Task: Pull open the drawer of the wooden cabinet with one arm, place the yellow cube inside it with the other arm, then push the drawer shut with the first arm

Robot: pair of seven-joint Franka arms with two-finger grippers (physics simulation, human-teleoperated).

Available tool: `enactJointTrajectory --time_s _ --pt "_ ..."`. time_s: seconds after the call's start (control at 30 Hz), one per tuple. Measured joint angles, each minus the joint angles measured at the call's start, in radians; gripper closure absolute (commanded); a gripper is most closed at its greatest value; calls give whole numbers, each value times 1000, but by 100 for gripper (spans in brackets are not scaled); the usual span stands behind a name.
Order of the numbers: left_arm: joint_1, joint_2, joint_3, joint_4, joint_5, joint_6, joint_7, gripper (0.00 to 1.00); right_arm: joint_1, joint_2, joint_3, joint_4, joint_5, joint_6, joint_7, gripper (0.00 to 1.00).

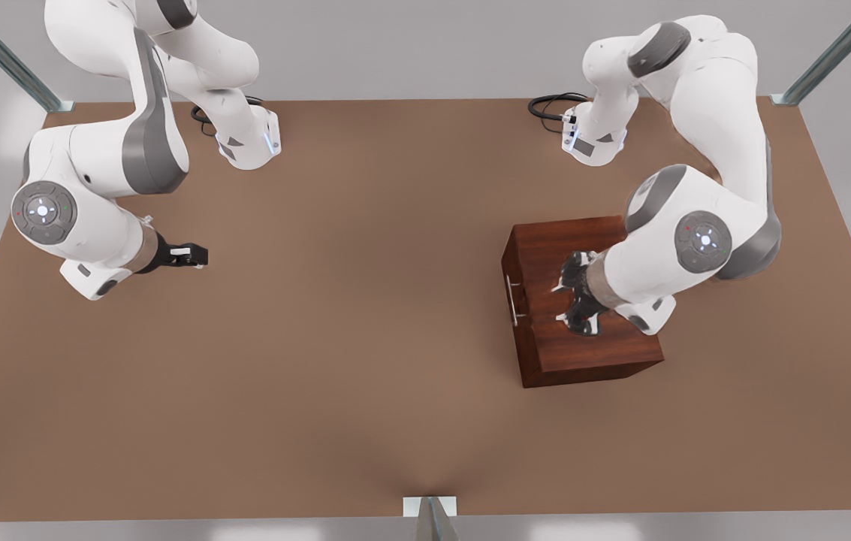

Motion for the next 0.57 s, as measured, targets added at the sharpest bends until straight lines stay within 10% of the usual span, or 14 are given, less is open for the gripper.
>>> enactJointTrajectory --time_s 0.17,0.57 --pt "-198 -433 622 -439 -133 -39 525 0 -1 -4 0 3 0 0 -2 0" --pt "-230 -494 650 -479 -238 -122 1334 0 -9 -9 -1 5 7 1 -15 0"
